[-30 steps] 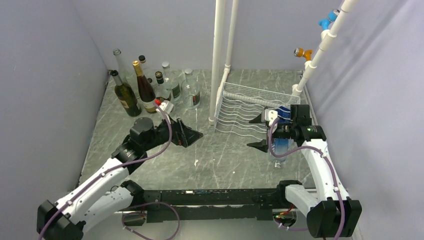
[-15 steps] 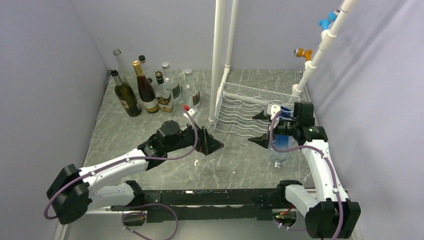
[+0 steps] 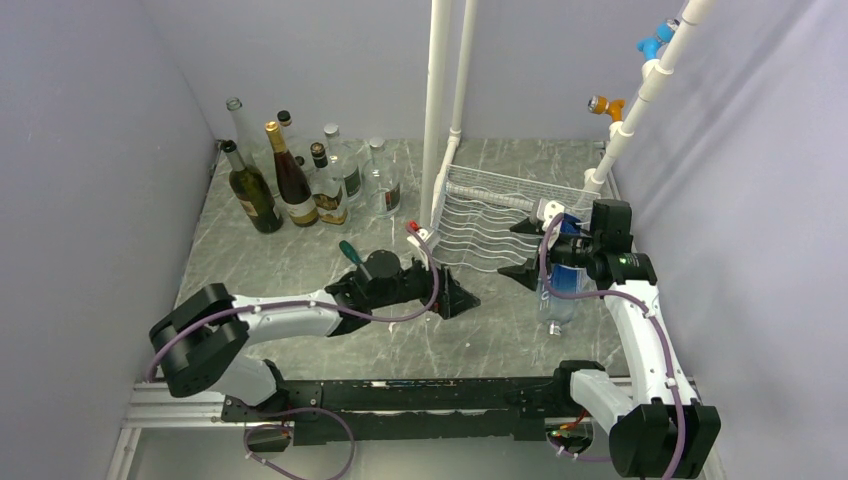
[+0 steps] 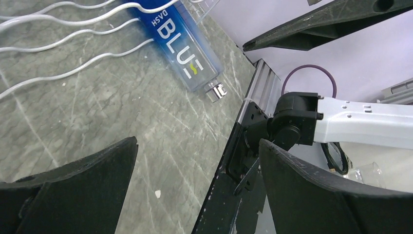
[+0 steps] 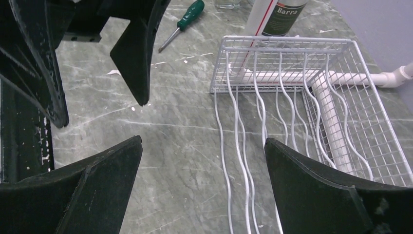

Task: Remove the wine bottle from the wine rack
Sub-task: Pick up the wine bottle from the wine rack.

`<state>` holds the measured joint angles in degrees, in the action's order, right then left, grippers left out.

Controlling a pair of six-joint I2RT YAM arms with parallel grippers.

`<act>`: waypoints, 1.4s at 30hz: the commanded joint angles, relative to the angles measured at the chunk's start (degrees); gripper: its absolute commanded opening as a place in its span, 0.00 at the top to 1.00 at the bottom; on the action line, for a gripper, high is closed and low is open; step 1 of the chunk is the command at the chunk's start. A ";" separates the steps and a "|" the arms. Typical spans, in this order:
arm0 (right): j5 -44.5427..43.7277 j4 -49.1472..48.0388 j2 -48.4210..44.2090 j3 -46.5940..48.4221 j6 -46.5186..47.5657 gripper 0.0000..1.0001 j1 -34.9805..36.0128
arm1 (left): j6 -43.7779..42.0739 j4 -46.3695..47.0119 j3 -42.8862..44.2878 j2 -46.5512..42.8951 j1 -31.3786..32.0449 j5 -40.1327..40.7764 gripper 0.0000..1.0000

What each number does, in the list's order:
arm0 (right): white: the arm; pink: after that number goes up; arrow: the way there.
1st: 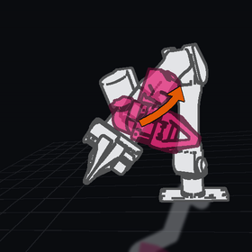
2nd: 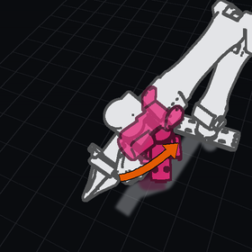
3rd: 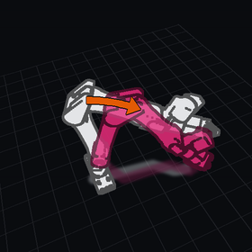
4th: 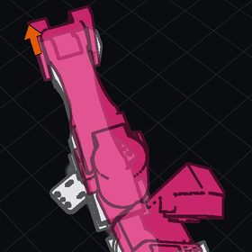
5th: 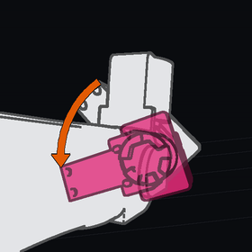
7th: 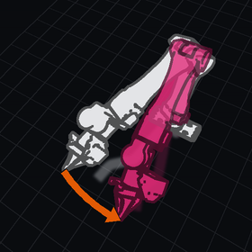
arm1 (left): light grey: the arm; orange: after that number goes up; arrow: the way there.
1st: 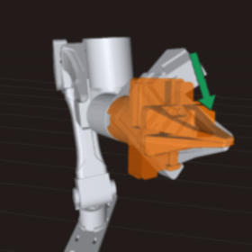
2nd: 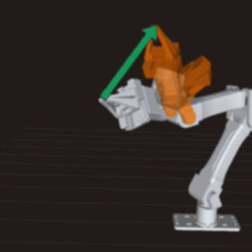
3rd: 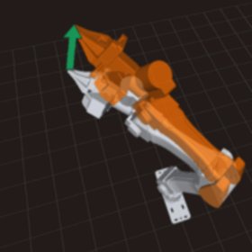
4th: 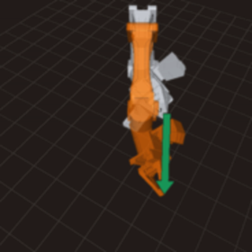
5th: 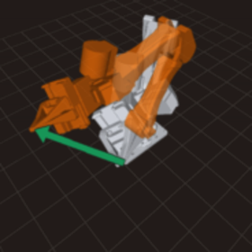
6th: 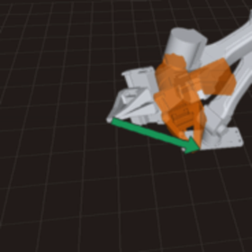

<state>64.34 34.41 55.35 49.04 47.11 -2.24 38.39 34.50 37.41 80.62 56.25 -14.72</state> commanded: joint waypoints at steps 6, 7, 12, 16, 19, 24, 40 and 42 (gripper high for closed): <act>-2.48 -5.27 -1.06 0.47 -5.42 0.00 -0.40 | 3.87 13.69 4.96 9.33 2.99 2.15 0.00; -2.92 -5.70 -1.08 0.45 -6.04 0.00 -0.40 | 4.01 13.89 5.30 10.31 3.25 2.46 0.00; -5.10 -8.41 -1.20 0.14 -9.34 0.00 -0.50 | 4.43 14.72 6.06 12.57 4.64 5.53 0.00; -7.91 -11.34 -1.32 -0.20 -13.32 0.00 -0.53 | 5.31 14.79 6.98 14.66 5.90 9.65 0.01; -10.62 -14.48 -1.39 -0.68 -17.53 0.00 -0.57 | 7.10 12.45 8.23 16.18 6.60 13.55 0.00; -13.87 -17.68 -1.32 -1.01 -21.85 0.00 -0.66 | 10.25 12.28 10.32 19.31 7.59 17.21 0.00; -23.27 -24.07 -1.39 -2.26 -30.80 0.00 -0.84 | 14.83 18.97 20.74 34.27 11.61 23.13 0.01; -23.77 -24.28 -1.39 -2.26 -31.06 0.00 -0.84 | 15.56 19.19 22.15 35.95 12.05 23.13 0.01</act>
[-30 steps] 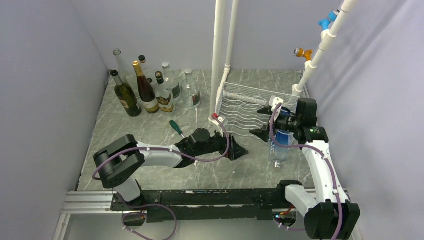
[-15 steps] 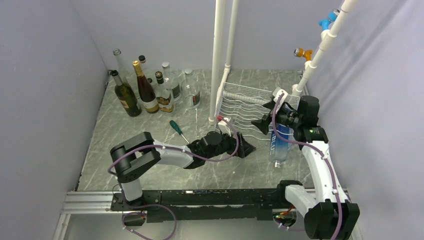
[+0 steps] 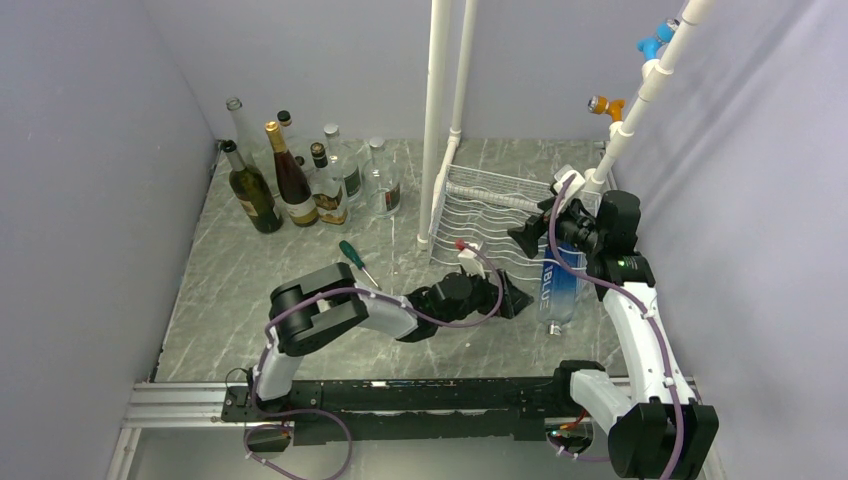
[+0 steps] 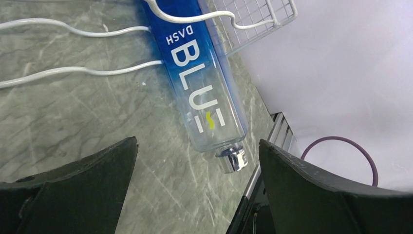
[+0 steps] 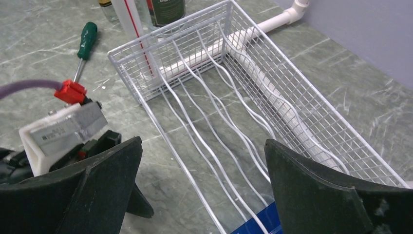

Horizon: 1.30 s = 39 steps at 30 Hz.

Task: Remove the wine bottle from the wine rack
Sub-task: Pick up the wine bottle from the wine rack.

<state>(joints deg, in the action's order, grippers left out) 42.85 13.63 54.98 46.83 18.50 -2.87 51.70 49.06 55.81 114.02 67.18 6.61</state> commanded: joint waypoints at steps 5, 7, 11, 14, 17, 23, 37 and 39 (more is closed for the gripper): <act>-2.95 -3.70 -0.97 -0.14 -2.68 0.00 -0.21 | 3.86 3.87 7.35 6.13 1.89 1.96 0.01; -3.02 -3.74 -1.02 -0.15 -2.68 0.00 -0.20 | 4.66 3.30 8.47 7.20 1.99 2.03 0.00; -3.03 -3.79 -1.02 -0.24 -2.59 0.00 -0.26 | 6.30 3.05 10.72 9.48 1.99 1.89 0.00; -3.12 -3.93 -1.01 -0.24 -2.59 0.00 -0.25 | 6.99 3.07 12.16 10.82 1.99 1.27 0.01; -3.47 -3.90 -0.97 -0.29 -2.58 0.00 -0.20 | 8.18 3.19 13.54 12.26 2.01 0.50 0.00; -3.65 -3.96 -1.09 -0.41 -2.51 0.00 -0.20 | 9.29 2.65 16.11 14.74 1.91 -1.99 0.00; -3.56 -3.92 -1.16 -0.42 -2.33 0.00 -0.23 | 10.04 2.24 21.13 19.41 1.12 -9.29 0.01; -3.60 -3.92 -1.10 -0.42 -2.34 0.00 -0.25 | 10.31 2.29 21.91 20.13 0.98 -10.25 0.00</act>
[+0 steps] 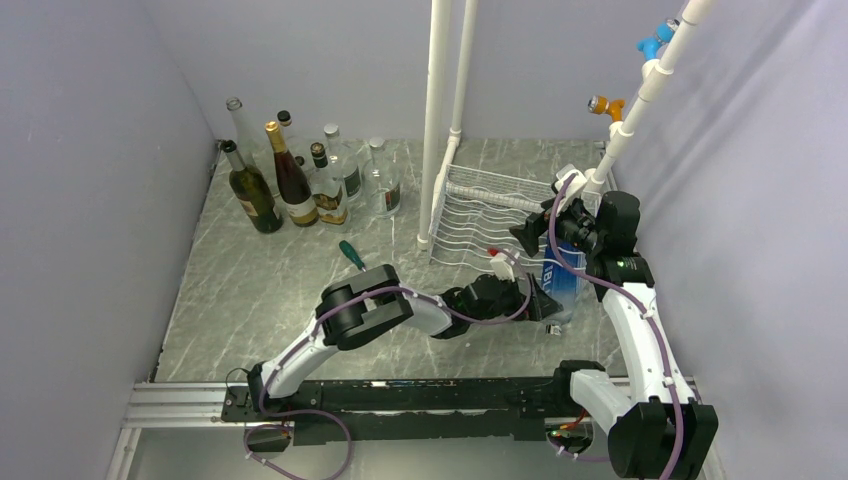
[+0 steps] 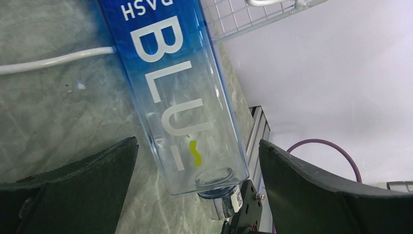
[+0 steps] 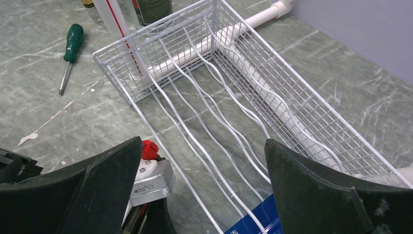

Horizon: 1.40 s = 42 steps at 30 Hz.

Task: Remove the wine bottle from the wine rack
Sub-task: Pick up the wine bottle from the wine rack.

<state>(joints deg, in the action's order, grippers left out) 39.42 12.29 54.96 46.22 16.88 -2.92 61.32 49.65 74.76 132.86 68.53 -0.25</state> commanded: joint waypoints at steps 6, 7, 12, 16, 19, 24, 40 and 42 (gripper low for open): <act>-0.22 -2.57 -1.17 0.20 -0.64 0.00 -0.23 | 1.82 2.33 5.38 3.72 -1.15 -6.54 0.00; -0.22 -2.55 -1.08 0.24 -0.63 0.00 -0.20 | 1.87 2.16 5.72 4.06 -1.27 -6.86 0.00; -0.30 -2.55 -1.07 0.19 -0.62 0.00 -0.23 | 2.31 0.14 6.94 4.91 -1.56 -6.68 0.01; -0.39 -2.49 -1.08 0.19 -0.54 0.00 -0.23 | 2.64 -1.72 8.37 5.70 -1.56 -6.60 0.06; -0.40 -2.45 -1.01 0.27 -0.46 0.00 -0.21 | 3.09 -2.91 9.20 6.30 -1.64 -6.53 0.12; -0.39 -2.46 -0.98 0.23 -0.45 0.00 -0.20 | 3.67 -4.38 8.65 6.00 -1.65 -4.74 0.19; -0.20 -2.44 -0.88 0.16 -0.27 0.00 -0.23 | -1.01 1.63 -3.94 -4.01 -1.91 -1.38 0.90; -0.22 -2.37 -0.97 0.11 -0.27 0.00 -0.20 | -1.66 1.69 -4.92 -4.90 -2.07 -2.20 1.00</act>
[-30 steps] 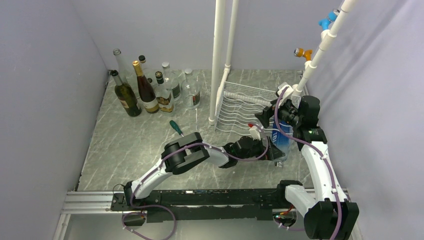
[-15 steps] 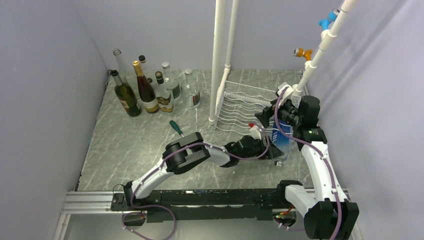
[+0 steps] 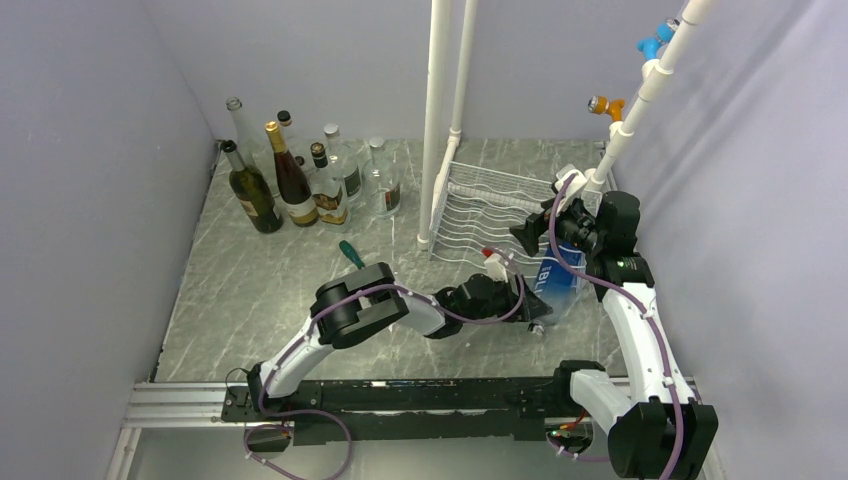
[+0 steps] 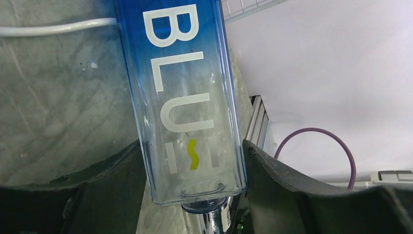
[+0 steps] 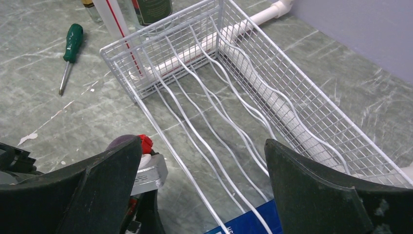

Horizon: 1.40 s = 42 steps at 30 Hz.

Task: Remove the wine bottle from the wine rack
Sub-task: Pick up the wine bottle from the wine rack.

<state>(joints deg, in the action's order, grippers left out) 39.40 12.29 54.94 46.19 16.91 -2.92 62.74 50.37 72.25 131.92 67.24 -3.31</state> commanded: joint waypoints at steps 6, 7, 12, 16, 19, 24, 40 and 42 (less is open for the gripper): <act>0.01 -2.28 -0.93 0.13 -0.12 0.00 -0.23 | -4.56 3.22 -7.77 -7.45 -1.53 -0.69 1.00; 0.10 -2.28 -0.95 0.05 -0.04 0.00 -0.19 | -4.97 4.01 -9.07 -8.30 -1.77 -0.85 1.00; 0.57 -2.17 -0.95 0.08 0.06 0.00 -0.18 | -6.73 6.64 -14.39 -12.86 -2.69 -2.41 1.00; 0.98 -2.02 -0.90 0.04 0.27 0.00 -0.18 | -7.25 7.38 -16.79 -15.10 -3.46 -4.95 1.00; 1.26 -2.01 -0.94 -0.05 0.36 0.00 -0.22 | -7.51 7.87 -18.95 -16.74 -4.06 -6.33 1.00; 1.88 -1.84 -0.91 -0.13 0.66 0.00 -0.19 | -8.43 7.17 -22.74 -19.99 -4.95 -7.63 1.00; 10.63 1.77 -0.43 -0.23 5.35 0.00 -0.16 | -6.41 5.43 -32.01 -28.85 -7.05 -8.96 1.00; 11.79 2.50 -0.24 -0.15 6.23 0.00 -0.16 | -6.00 5.57 -33.01 -29.65 -7.35 -9.39 1.00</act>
<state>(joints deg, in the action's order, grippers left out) 46.63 13.93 54.94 46.13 20.45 -2.92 55.31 53.30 40.69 106.24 60.93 -12.43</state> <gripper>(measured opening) 0.994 0.660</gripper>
